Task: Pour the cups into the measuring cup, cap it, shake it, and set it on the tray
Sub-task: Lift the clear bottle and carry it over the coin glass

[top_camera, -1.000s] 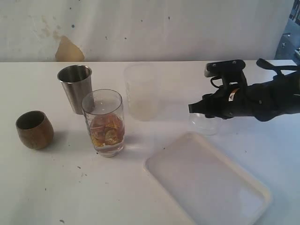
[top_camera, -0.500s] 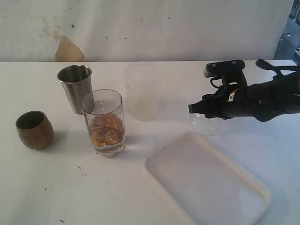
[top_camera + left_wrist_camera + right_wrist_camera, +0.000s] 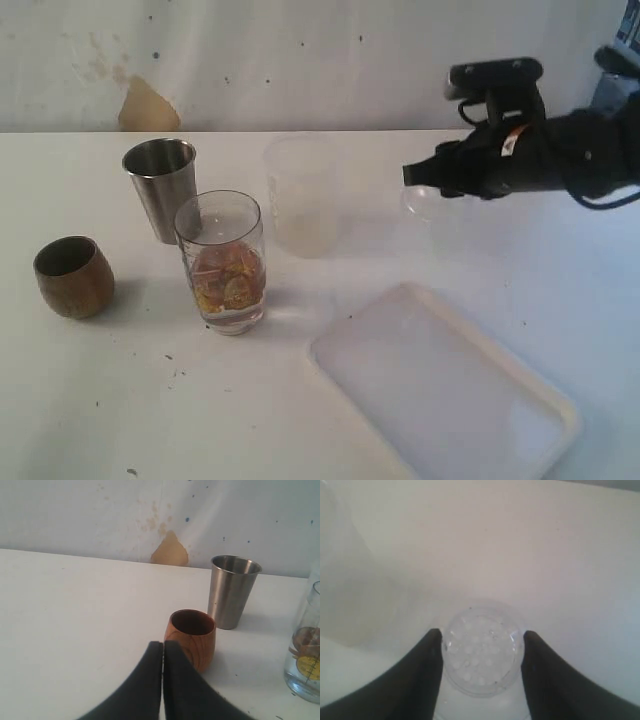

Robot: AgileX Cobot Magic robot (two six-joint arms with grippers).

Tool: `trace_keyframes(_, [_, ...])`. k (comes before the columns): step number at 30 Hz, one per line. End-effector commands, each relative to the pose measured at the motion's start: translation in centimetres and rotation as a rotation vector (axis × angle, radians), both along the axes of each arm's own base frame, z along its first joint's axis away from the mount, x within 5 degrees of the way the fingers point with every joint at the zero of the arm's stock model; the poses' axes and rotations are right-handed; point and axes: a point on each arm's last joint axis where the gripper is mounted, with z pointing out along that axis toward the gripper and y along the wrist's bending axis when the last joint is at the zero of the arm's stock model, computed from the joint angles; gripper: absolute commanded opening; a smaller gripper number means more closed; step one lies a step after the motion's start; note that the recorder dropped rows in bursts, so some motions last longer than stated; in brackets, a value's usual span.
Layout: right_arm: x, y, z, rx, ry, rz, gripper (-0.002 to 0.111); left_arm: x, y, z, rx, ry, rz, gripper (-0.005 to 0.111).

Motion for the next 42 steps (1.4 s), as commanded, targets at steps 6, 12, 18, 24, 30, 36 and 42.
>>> trace_keyframes(6, [-1.3, 5.8, 8.7, -0.051, 0.054, 0.180, 0.000, 0.0, 0.0, -0.1, -0.006, -0.004, 0.002, 0.001])
trace_keyframes(12, [-3.1, 10.6, 11.0, 0.052, 0.058, 0.343, 0.000, 0.0, 0.0, -0.1, -0.006, -0.004, 0.002, 0.001])
trace_keyframes(18, [-4.3, 14.4, 11.9, 0.110, 0.033, 0.447, 0.000, 0.0, 0.0, -0.1, -0.006, -0.004, 0.002, 0.001])
trace_keyframes(24, [-3.3, 17.6, 10.6, 0.088, 0.095, 0.508, 0.000, 0.0, 0.0, -0.1, -0.006, -0.004, 0.002, 0.001])
trace_keyframes(30, [-2.6, 18.4, 9.7, 0.084, 0.120, 0.509, 0.000, 0.0, 0.0, -0.1, -0.006, -0.004, 0.002, 0.001])
trace_keyframes(36, [-2.0, 18.8, 8.4, 0.070, 0.128, 0.508, 0.000, 0.0, 0.0, -0.1, -0.006, -0.004, 0.002, 0.001])
trace_keyframes(42, [-1.5, 19.0, 7.7, 0.042, 0.113, 0.523, 0.000, 0.0, 0.0, -0.1, -0.006, -0.004, 0.002, 0.001])
